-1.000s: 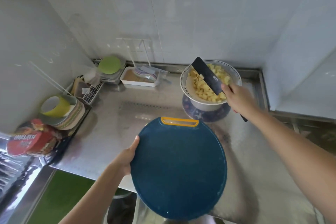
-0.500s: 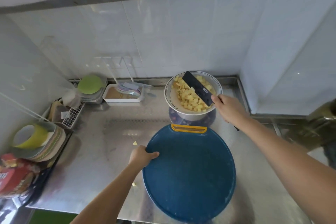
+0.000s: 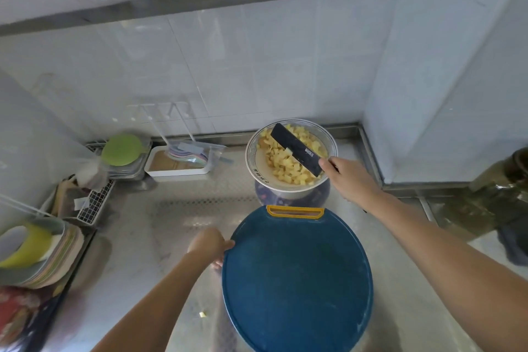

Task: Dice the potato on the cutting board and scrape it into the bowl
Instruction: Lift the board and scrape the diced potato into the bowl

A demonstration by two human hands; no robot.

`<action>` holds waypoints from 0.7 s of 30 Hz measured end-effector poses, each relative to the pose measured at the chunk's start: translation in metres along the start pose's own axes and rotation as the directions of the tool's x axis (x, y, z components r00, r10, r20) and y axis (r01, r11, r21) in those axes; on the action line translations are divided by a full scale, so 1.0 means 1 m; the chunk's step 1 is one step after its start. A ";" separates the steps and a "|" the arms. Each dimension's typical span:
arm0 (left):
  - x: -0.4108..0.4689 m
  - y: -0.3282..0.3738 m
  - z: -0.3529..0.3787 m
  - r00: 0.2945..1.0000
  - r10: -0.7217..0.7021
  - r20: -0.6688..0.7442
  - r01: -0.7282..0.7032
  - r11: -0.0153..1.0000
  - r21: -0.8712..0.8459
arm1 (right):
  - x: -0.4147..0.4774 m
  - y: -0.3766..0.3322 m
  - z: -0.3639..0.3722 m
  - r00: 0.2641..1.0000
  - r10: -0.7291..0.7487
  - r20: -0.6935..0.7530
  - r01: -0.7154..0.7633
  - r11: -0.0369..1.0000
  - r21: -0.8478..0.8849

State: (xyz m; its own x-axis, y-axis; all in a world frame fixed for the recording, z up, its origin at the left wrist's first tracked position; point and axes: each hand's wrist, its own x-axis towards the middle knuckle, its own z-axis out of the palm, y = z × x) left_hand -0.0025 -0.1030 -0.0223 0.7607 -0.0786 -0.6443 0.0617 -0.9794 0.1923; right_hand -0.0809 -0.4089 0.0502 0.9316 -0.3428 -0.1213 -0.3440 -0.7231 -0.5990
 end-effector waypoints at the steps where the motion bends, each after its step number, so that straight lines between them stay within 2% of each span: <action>1: -0.002 0.007 -0.006 0.997 0.038 -0.073 -0.028 0.991 0.131 | 0.000 0.000 0.001 1.000 0.000 0.002 0.001 1.000 -0.009; 2: -0.005 0.018 -0.014 0.981 0.101 -0.164 -0.072 0.982 0.172 | -0.001 0.000 0.002 1.000 -0.005 0.004 0.005 1.000 -0.016; 3: -0.007 0.033 -0.022 0.955 0.175 -0.238 -0.153 0.982 0.109 | -0.001 0.001 0.002 1.000 -0.013 0.003 0.013 1.000 -0.023; 5: -0.017 0.069 -0.038 0.898 0.286 -0.335 -0.368 0.905 -0.214 | -0.002 0.001 0.004 0.999 -0.034 -0.003 0.034 0.999 -0.031; 7: -0.025 0.108 -0.052 0.884 0.312 -0.347 -0.460 0.713 -0.530 | -0.004 -0.001 0.006 0.998 -0.058 -0.003 0.058 0.997 -0.043; 9: -0.020 0.139 -0.059 0.912 0.321 -0.257 -0.398 0.536 -0.744 | -0.007 -0.002 0.008 0.997 -0.071 -0.006 0.071 0.996 -0.047; 10: -0.016 0.150 -0.059 0.930 0.305 -0.204 -0.337 0.489 -0.804 | -0.008 -0.002 0.010 0.997 -0.074 -0.008 0.074 0.996 -0.044; 16: -0.001 0.175 -0.051 0.968 0.245 -0.047 -0.100 0.207 -0.973 | -0.014 0.000 0.009 0.997 -0.068 -0.045 0.067 0.997 -0.031; 19: 0.002 0.179 -0.050 0.974 0.221 -0.039 -0.085 0.199 -0.976 | -0.018 0.001 0.006 0.997 -0.040 -0.063 0.037 0.999 -0.039; 21: 0.007 0.180 -0.049 0.982 0.167 -0.089 -0.137 0.301 -0.944 | -0.022 0.003 0.004 0.997 -0.008 -0.082 0.004 0.999 -0.045</action>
State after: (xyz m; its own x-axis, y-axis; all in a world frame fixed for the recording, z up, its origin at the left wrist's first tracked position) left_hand 0.0457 -0.2707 0.0437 0.8146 -0.2246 -0.5347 0.5244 -0.1085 0.8445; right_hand -0.1019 -0.4011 0.0479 0.9214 -0.3853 -0.0510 -0.3451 -0.7504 -0.5637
